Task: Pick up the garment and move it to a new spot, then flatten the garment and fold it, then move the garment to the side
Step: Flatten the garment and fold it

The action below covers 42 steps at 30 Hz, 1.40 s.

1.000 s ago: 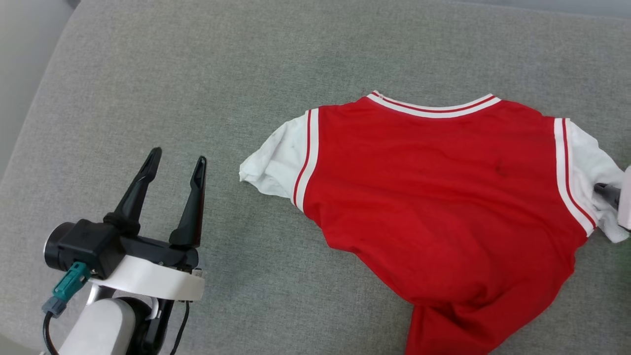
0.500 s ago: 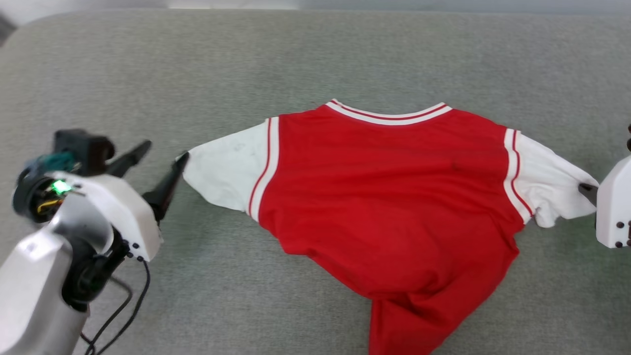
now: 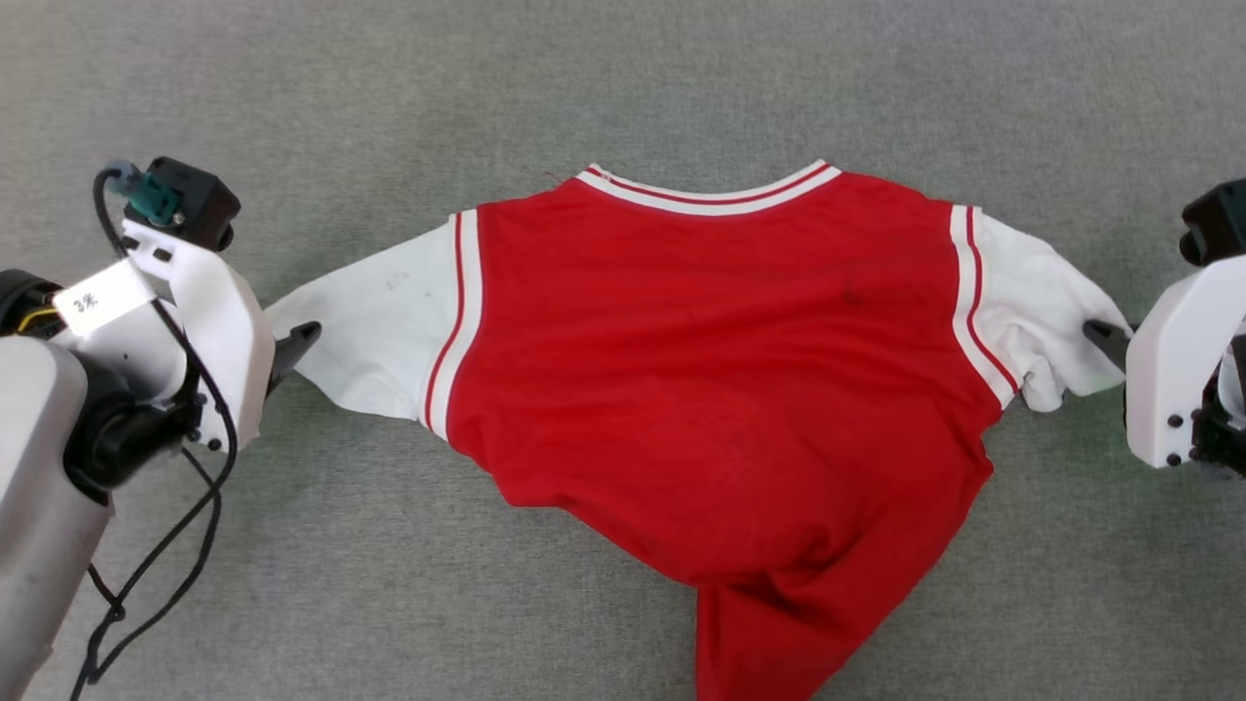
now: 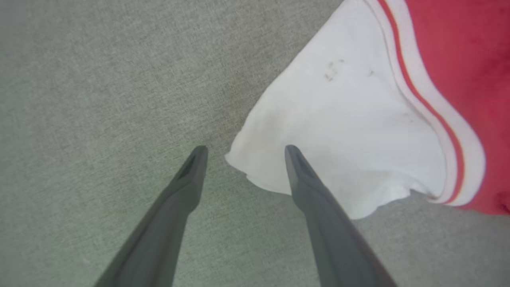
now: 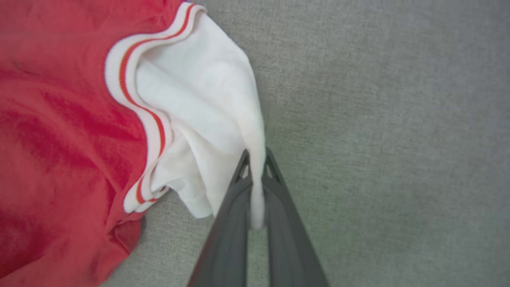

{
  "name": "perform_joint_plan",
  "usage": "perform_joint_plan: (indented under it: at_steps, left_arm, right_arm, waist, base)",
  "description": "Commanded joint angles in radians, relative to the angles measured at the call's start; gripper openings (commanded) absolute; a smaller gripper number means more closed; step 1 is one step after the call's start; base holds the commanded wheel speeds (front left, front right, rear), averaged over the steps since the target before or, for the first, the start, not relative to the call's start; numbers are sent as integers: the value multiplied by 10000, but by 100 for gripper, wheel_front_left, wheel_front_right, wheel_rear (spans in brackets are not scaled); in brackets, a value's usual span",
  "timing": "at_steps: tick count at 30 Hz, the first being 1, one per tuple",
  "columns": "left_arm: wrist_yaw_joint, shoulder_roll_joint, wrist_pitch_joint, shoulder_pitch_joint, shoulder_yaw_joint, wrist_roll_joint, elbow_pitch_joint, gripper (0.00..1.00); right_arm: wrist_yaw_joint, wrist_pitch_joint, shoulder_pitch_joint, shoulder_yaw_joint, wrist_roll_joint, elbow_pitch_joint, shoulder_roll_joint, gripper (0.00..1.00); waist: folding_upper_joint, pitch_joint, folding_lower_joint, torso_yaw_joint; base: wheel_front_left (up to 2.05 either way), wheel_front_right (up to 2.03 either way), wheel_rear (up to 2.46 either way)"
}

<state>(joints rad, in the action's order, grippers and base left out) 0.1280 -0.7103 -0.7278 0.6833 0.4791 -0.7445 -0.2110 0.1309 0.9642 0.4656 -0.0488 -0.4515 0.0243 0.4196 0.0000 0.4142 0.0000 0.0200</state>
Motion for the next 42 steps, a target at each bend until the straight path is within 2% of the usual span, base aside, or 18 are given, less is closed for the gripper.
perform_joint_plan:
  at_steps: [1, 7, 12, 13, 14, 16, 20, 27, 31, 36, 39, 42]
  left_arm:
    - [13, -61, -164, 312, 176, 107, -245, 100]
    - [21, 19, -424, 698, 660, 171, -964, 100]
    - [28, 196, -779, 622, 1279, -202, -1196, 100]
    - [31, 262, -932, 540, 1440, -457, -1208, 55]
    - [44, 315, -1097, 469, 1569, -713, -1217, 0]
    - [62, 239, -1190, 507, 1734, -932, -1163, 0]
    - [29, 138, -484, 700, 1737, -881, -1285, 0]
    - [29, 19, 1093, 823, 1393, -756, -1330, 0]
    - [-88, -286, 2003, 568, 1104, -631, -835, 0]
    - [-529, -665, 2768, 42, 691, -579, 242, 0]
    - [-973, -975, 2947, -436, 447, -615, 982, 0]
    - [-1360, -1341, 3156, -868, 192, -565, 1859, 0]
  right_arm:
    - [-3, -40, 142, -72, -33, -83, -19, 0]
    - [-3, -104, 252, -213, -65, -158, 19, 0]
    - [-3, -119, 303, -295, -114, -188, 61, 0]
    - [-3, -129, 303, -307, -125, -195, 81, 0]
    - [-3, -136, 313, -326, -132, -194, 91, 0]
    - [-3, -151, 342, -351, -136, -181, 122, 0]
    - [-3, -258, 376, -401, -136, -100, 203, 0]
    - [-3, -527, 328, -298, -189, -30, 441, 0]
    - [-5, -747, 206, -165, -274, -231, 694, 0]
    - [-5, -995, 91, 33, -324, -646, 919, 0]
    - [-6, -1272, 18, -33, -25, -1095, 1388, 0]
    - [-5, -1377, -77, 206, -220, -1541, 1341, 0]
  waist:
    - [0, 152, 0, -113]
    - [0, 423, 0, -247]
    - [0, 540, 0, -292]
    - [0, 555, 0, -298]
    - [0, 561, 0, -303]
    - [0, 555, 0, -301]
    - [0, 371, 0, -273]
    - [0, -348, 0, -147]
    - [0, -1196, 0, -40]
    - [0, -1875, 0, -36]
    - [0, -2276, 0, -44]
    - [0, -2697, 0, -78]
  base:
    - [0, 0, 0]
    - [0, 0, 0]
    - [0, 0, 0]
    - [0, 0, 0]
    - [0, 0, 0]
    - [0, 0, 0]
    - [0, 0, 0]
    - [0, 0, 0]
    - [0, 0, 0]
    - [0, 0, 0]
    - [0, 0, 0]
    - [0, 0, 0]
